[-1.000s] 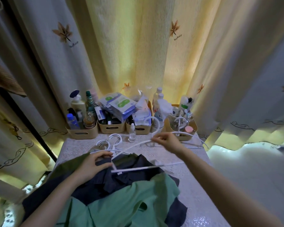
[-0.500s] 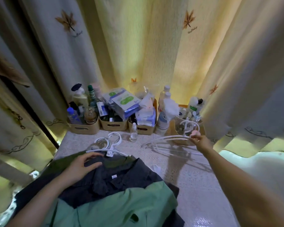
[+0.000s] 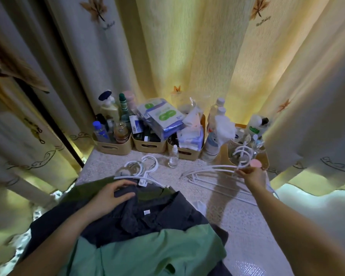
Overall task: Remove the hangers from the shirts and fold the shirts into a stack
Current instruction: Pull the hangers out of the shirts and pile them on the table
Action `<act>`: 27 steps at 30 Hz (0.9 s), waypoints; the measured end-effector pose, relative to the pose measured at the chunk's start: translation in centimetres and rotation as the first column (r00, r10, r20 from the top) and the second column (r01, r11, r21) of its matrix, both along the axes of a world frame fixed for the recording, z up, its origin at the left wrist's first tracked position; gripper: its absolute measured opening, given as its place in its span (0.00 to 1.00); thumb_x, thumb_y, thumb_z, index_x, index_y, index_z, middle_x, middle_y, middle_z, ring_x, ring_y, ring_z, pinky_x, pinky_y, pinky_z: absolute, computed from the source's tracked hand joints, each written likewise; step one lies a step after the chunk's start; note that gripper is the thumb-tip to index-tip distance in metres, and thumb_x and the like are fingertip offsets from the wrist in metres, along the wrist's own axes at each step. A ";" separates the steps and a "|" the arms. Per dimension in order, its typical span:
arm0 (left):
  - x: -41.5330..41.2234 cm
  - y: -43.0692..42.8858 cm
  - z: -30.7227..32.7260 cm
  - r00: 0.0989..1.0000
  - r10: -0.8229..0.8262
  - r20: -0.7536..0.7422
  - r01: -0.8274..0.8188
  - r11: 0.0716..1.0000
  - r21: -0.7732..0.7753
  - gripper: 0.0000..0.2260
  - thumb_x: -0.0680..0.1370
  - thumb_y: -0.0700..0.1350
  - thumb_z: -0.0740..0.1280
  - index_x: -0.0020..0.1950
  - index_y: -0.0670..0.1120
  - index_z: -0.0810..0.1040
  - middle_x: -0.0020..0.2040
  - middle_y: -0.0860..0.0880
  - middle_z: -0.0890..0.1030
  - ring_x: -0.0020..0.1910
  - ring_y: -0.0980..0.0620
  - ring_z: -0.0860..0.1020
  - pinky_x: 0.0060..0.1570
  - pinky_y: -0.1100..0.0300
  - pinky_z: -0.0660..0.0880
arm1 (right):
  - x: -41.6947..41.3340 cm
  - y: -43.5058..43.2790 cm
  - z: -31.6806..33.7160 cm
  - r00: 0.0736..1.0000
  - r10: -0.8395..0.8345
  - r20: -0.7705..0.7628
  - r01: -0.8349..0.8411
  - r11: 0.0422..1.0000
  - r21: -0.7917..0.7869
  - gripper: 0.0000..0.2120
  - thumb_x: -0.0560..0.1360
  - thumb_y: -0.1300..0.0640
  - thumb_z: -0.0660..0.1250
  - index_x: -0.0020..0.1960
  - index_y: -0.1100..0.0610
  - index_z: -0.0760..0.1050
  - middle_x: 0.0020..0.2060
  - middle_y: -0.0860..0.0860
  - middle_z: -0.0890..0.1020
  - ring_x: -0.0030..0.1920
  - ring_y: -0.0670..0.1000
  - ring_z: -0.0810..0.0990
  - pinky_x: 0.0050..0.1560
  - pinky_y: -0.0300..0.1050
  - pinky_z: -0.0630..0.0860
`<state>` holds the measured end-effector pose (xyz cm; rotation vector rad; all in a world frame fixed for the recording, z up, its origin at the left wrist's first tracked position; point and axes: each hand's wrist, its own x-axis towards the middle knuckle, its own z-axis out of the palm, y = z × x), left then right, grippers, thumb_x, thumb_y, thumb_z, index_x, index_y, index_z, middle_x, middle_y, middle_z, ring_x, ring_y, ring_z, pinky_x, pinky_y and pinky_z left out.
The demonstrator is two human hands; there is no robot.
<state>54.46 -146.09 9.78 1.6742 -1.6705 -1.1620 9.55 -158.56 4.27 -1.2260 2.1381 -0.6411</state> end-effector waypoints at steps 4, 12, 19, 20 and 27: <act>0.3 -0.1 0.1 0.999 -0.032 -0.030 0.031 0.999 -0.018 0.06 0.76 0.44 0.69 0.51 0.53 0.80 0.53 0.57 0.81 0.55 0.64 0.76 0.55 0.65 0.70 | 0.6 0.9 0.2 0.999 -0.042 -0.030 0.041 0.999 -0.030 0.11 0.73 0.53 0.72 0.50 0.60 0.83 0.46 0.57 0.85 0.43 0.52 0.78 0.43 0.42 0.68; -0.2 1.1 0.7 0.809 -0.583 -0.072 0.543 0.695 0.471 0.07 0.77 0.51 0.68 0.52 0.50 0.78 0.44 0.56 0.80 0.40 0.66 0.75 0.46 0.70 0.70 | 9.0 4.6 1.6 0.983 -0.168 0.069 0.179 0.961 -0.212 0.07 0.79 0.56 0.62 0.46 0.60 0.72 0.40 0.57 0.78 0.41 0.58 0.75 0.41 0.49 0.72; 1.0 0.5 -1.4 0.964 0.077 0.254 -0.032 0.984 -0.175 0.11 0.76 0.51 0.68 0.56 0.50 0.75 0.50 0.52 0.76 0.50 0.55 0.74 0.52 0.58 0.71 | 20.3 6.8 2.1 0.737 0.672 0.072 -0.675 0.737 0.030 0.12 0.78 0.59 0.64 0.60 0.60 0.77 0.53 0.56 0.82 0.49 0.54 0.79 0.46 0.38 0.69; 1.9 0.0 -1.5 0.892 0.171 0.418 -0.057 0.961 -0.271 0.13 0.78 0.51 0.66 0.60 0.48 0.74 0.55 0.51 0.76 0.55 0.52 0.73 0.55 0.56 0.70 | 21.3 6.9 2.1 0.726 0.687 0.030 -0.687 0.726 0.035 0.13 0.78 0.59 0.63 0.60 0.60 0.78 0.55 0.56 0.82 0.52 0.54 0.80 0.50 0.40 0.70; 6.1 -1.0 -2.7 0.798 0.223 0.560 -0.110 0.967 -0.228 0.11 0.77 0.50 0.67 0.55 0.46 0.78 0.53 0.46 0.80 0.54 0.45 0.77 0.52 0.52 0.72 | 22.6 7.5 2.4 0.751 0.647 -0.132 -0.653 0.758 -0.002 0.12 0.75 0.55 0.68 0.57 0.56 0.81 0.51 0.56 0.81 0.52 0.57 0.79 0.54 0.48 0.73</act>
